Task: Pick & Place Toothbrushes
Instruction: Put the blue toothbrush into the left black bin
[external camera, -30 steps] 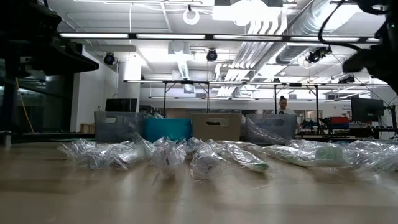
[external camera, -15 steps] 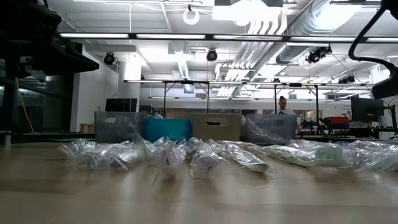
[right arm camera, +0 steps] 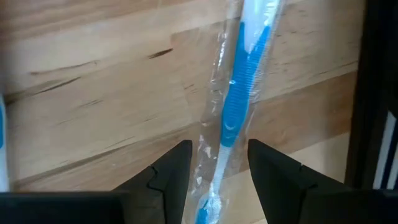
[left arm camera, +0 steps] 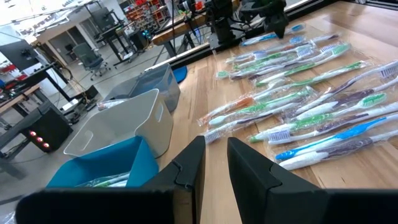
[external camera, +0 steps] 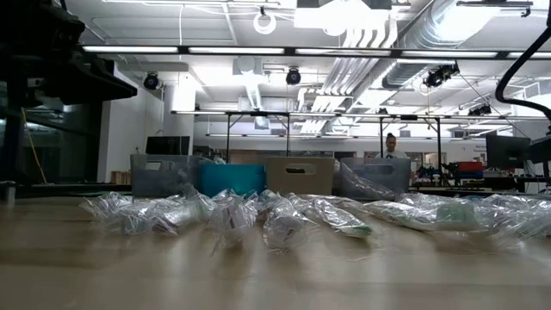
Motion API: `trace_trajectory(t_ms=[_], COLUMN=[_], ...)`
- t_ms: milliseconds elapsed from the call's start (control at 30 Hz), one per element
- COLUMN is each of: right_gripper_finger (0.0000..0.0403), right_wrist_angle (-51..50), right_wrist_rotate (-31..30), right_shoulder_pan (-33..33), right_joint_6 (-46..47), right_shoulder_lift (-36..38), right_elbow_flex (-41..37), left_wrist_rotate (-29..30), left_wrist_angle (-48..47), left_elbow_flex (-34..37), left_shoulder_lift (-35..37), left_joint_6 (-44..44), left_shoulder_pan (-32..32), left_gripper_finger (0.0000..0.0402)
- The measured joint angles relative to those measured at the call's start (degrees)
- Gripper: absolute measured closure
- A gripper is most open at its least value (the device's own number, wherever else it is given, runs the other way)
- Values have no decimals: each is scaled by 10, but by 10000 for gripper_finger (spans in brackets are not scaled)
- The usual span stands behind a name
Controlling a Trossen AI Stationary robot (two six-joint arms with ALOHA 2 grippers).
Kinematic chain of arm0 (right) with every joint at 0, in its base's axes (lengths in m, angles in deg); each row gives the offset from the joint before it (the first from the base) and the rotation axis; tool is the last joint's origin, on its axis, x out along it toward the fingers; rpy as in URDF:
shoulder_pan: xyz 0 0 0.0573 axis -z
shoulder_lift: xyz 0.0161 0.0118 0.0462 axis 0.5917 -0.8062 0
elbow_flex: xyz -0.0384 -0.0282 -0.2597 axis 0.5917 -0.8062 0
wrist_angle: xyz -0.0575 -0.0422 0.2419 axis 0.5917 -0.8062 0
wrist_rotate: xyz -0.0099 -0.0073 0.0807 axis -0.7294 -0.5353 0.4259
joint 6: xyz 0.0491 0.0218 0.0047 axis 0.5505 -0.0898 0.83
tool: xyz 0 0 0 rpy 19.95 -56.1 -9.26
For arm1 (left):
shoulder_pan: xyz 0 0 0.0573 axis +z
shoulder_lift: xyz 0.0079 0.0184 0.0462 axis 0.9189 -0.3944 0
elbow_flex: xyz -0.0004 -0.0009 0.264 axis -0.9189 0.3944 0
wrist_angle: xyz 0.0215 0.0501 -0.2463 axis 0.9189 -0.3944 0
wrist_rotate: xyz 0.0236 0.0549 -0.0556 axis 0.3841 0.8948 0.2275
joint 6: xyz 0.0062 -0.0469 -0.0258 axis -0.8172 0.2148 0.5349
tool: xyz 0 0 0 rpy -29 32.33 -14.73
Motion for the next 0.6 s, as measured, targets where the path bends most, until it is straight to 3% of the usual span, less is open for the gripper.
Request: trace_trajectory(t_ms=[233, 533, 600], right_gripper_finger=[260, 382, 390], right_wrist_angle=[1, 8, 7], right_wrist_rotate=[-4, -34, -37], right_shoulder_pan=[-1, -18, -21], right_joint_6=[-22, -54, -70], right_shoulder_lift=[-1, -2, 0], right_elbow_flex=[-4, -4, -4], left_wrist_rotate=[0, 0, 0], left_wrist_angle=[0, 0, 0], left_elbow_flex=[0, 0, 0], left_shoulder_lift=[0, 0, 0], left_joint_6=[0, 0, 0], left_shoulder_pan=[0, 0, 0], left_gripper_finger=[336, 336, 336])
